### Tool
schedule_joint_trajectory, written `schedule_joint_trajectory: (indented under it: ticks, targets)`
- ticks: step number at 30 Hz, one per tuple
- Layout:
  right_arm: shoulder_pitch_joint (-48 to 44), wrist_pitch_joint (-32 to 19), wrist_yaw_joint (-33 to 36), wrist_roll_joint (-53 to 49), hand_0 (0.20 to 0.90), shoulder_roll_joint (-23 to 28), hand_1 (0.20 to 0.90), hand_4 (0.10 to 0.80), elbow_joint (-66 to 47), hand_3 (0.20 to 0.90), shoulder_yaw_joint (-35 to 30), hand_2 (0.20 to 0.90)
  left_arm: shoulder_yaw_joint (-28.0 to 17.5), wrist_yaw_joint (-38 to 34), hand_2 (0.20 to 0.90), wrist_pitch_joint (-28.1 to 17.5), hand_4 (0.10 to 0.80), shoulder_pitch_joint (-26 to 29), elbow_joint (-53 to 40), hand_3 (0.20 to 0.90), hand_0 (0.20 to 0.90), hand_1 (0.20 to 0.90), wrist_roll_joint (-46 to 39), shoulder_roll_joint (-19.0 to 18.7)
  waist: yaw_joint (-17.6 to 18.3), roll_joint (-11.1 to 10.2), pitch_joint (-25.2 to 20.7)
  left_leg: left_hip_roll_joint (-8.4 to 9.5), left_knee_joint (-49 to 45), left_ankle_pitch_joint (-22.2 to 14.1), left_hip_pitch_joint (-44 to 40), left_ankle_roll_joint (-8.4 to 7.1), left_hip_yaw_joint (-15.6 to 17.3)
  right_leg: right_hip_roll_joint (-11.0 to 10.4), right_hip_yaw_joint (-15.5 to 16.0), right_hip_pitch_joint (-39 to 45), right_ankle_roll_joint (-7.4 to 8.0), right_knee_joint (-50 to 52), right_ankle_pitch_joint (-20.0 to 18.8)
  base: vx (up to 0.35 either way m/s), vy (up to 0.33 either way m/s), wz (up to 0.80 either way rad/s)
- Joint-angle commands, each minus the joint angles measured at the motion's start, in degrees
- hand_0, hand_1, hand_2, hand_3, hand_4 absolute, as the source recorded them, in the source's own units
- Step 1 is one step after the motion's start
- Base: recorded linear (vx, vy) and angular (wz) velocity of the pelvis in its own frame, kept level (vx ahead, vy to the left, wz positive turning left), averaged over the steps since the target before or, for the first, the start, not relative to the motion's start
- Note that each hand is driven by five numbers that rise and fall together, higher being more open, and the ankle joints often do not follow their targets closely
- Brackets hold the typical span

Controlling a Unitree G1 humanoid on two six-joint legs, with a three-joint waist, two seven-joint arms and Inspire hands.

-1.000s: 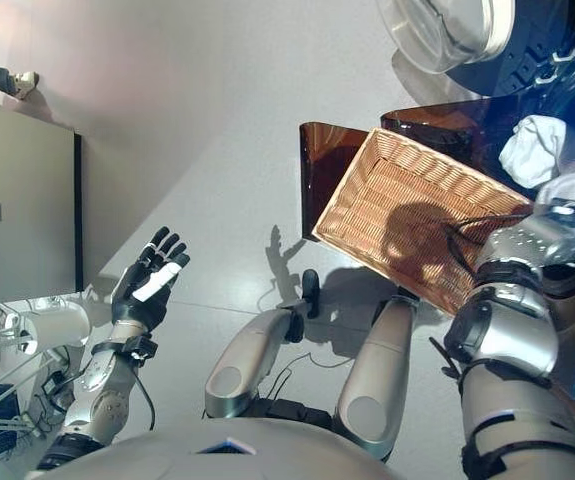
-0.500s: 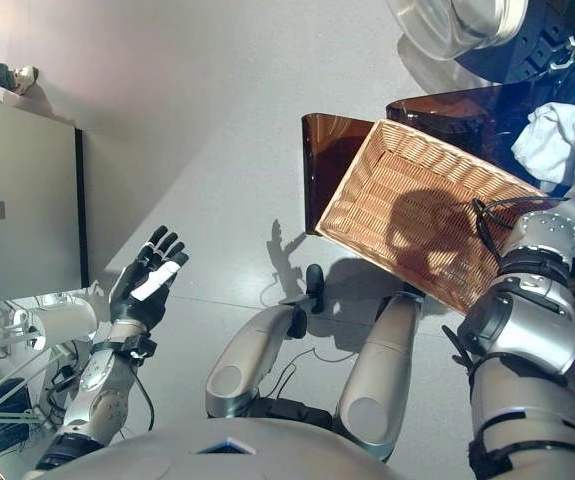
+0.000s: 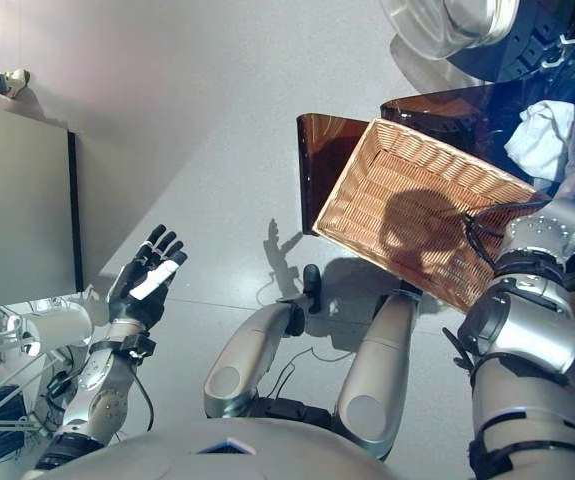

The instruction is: Pick up the clothes and place them into the washing machine

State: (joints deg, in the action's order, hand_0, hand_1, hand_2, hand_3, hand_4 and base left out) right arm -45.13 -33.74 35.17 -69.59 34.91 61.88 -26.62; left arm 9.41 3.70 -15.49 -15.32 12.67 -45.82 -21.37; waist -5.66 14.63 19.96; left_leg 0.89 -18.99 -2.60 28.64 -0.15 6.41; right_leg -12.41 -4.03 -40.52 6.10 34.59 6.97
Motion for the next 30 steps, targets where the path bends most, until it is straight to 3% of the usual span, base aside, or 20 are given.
schedule_joint_trajectory:
  ticks: [1,6,8,12,21,30]
  targets:
    - [0.8,-4.2,1.3,12.8,0.9,9.1,0.9,0.8,-3.9,0.9,6.6,0.9,-6.3,-0.5,0.9,-6.6,0.8,-3.1,-4.6,0.9,0.9,0.9,-1.6,-6.2,0.3,-1.6,-5.3,-0.1,-1.4,1.0,5.4,-1.14,0.9,0.8,0.6,-0.8,-1.68,0.1,-0.9,0.0,0.0,0.0]
    - [1.8,-0.2,2.2,19.6,0.9,9.1,0.9,0.8,-2.3,0.9,10.6,0.9,-6.3,-0.2,0.9,-7.5,0.8,-2.7,-4.6,0.9,0.9,0.9,-1.2,-6.7,0.3,-2.1,-5.0,-0.47,-1.8,1.0,5.6,-1.1,1.1,1.0,0.4,-0.9,-1.81,0.2,-1.2,0.0,0.0,0.0]
    - [4.0,4.1,5.2,29.3,0.9,8.8,0.9,0.8,-3.0,0.9,14.0,0.9,-6.7,-0.1,0.9,-7.6,0.8,-3.1,-4.3,0.9,0.9,0.9,-1.1,-6.5,0.2,-2.3,-4.9,-0.59,-1.8,1.2,5.7,-1.08,1.1,1.2,0.4,-1.0,-1.87,0.1,-1.4,0.0,0.0,0.0]
    - [8.0,8.0,9.0,42.2,0.9,6.7,0.9,0.8,-6.2,0.9,16.9,0.9,-7.8,-0.1,0.9,-8.4,0.8,-2.6,-3.4,0.9,0.9,0.9,0.2,-6.4,0.4,-2.5,-4.7,-0.64,-2.0,1.3,6.0,-0.99,1.2,1.4,0.3,-1.3,-1.92,0.0,-1.7,-0.016,-0.004,-0.03]
    - [10.3,12.4,9.2,51.3,0.9,6.0,0.9,0.8,-5.7,0.9,20.2,0.9,-8.9,0.4,0.9,-9.3,0.8,-3.1,-3.6,0.9,0.9,0.9,0.4,-6.4,0.4,-2.6,-4.4,-0.8,-2.4,1.5,6.7,-0.88,1.3,1.6,0.1,-1.9,-2.01,0.2,-2.0,-0.003,-0.001,0.0]
    - [11.1,22.3,8.1,71.2,0.9,11.2,0.9,0.8,-2.8,0.9,29.6,0.9,-9.2,3.3,0.9,-9.5,0.8,-3.3,-3.0,0.9,0.9,0.9,0.3,-6.5,0.3,-3.0,-4.9,-0.92,-1.9,1.7,6.3,-0.8,1.4,1.5,0.0,-1.8,-1.76,-0.3,-2.5,-0.002,0.0,-0.01]
